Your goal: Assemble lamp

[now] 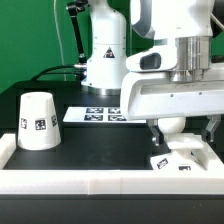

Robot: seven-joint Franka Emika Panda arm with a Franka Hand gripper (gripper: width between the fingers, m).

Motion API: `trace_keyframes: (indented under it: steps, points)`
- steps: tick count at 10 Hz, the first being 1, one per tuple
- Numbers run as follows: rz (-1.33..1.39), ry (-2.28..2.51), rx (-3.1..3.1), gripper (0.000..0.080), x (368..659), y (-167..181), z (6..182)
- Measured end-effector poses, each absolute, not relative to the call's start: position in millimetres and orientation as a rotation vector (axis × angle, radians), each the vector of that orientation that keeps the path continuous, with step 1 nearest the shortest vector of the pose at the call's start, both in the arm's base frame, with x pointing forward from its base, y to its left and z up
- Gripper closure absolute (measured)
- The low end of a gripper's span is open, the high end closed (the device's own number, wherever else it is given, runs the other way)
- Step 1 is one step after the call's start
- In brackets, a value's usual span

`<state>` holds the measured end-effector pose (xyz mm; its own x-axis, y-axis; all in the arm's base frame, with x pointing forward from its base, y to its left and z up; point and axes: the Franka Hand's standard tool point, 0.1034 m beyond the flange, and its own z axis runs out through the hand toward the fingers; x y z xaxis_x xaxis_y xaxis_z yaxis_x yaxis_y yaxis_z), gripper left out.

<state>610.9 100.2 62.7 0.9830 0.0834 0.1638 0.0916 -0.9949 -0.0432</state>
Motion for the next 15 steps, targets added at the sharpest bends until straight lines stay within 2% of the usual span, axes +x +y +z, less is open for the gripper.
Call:
trace_keyframes:
  steps: [2, 6, 8, 10, 12, 15]
  points:
    - [-0.249, -0.160, -3.083, 0.0101, 600, 96, 72.8]
    - [-0.190, -0.113, -3.101, 0.0100, 545, 82, 89.3]
    - [-0.187, -0.138, -3.102, 0.0100, 523, 79, 84.3]
    - [-0.185, -0.112, -3.100, 0.0100, 523, 80, 83.8]
    - [-0.177, 0.074, -3.083, 0.0100, 523, 81, 83.6]
    - [-0.096, 0.637, -2.983, 0.0100, 490, 94, 71.4]
